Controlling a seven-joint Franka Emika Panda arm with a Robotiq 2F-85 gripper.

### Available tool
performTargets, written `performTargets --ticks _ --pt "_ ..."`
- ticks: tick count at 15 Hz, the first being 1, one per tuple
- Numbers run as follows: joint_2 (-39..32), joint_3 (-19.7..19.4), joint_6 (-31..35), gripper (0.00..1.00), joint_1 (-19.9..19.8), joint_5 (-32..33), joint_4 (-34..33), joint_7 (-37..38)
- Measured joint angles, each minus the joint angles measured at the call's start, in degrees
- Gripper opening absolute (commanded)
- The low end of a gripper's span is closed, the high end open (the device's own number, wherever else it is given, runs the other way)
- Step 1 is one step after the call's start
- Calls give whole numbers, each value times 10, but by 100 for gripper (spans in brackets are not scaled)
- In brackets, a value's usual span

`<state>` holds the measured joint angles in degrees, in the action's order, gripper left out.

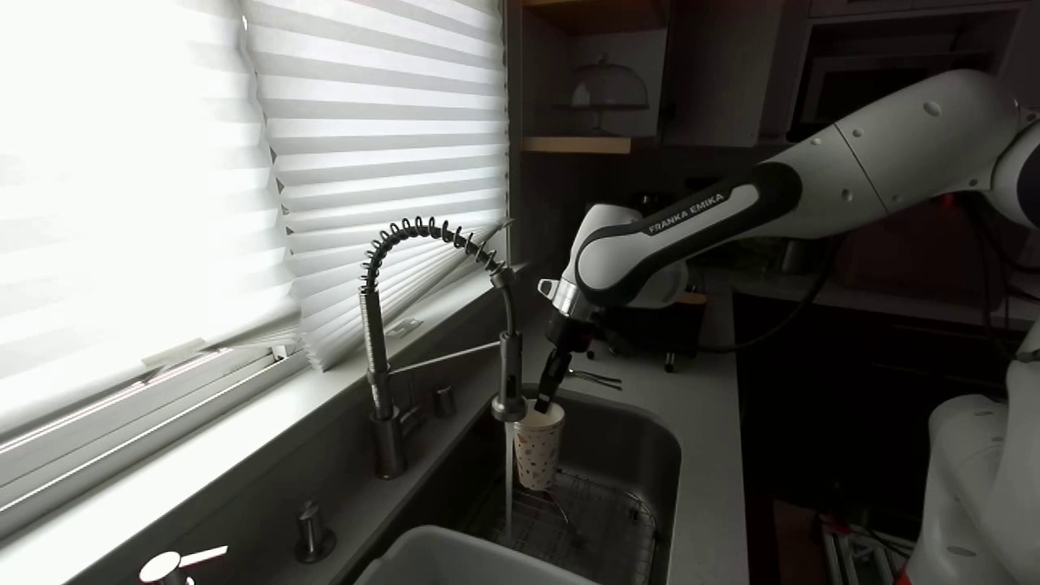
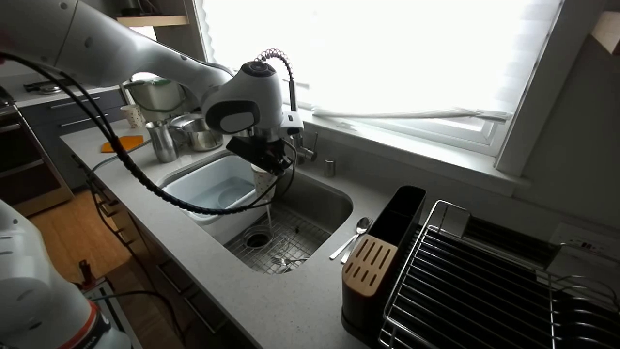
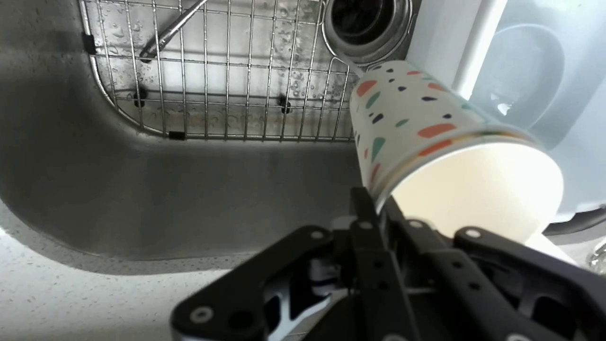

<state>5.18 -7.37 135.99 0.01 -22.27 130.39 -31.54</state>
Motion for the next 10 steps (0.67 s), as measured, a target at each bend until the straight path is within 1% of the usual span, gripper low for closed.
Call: performTargets --ticks 10 --pt "-13 13 9 1 0 -9 -11 0"
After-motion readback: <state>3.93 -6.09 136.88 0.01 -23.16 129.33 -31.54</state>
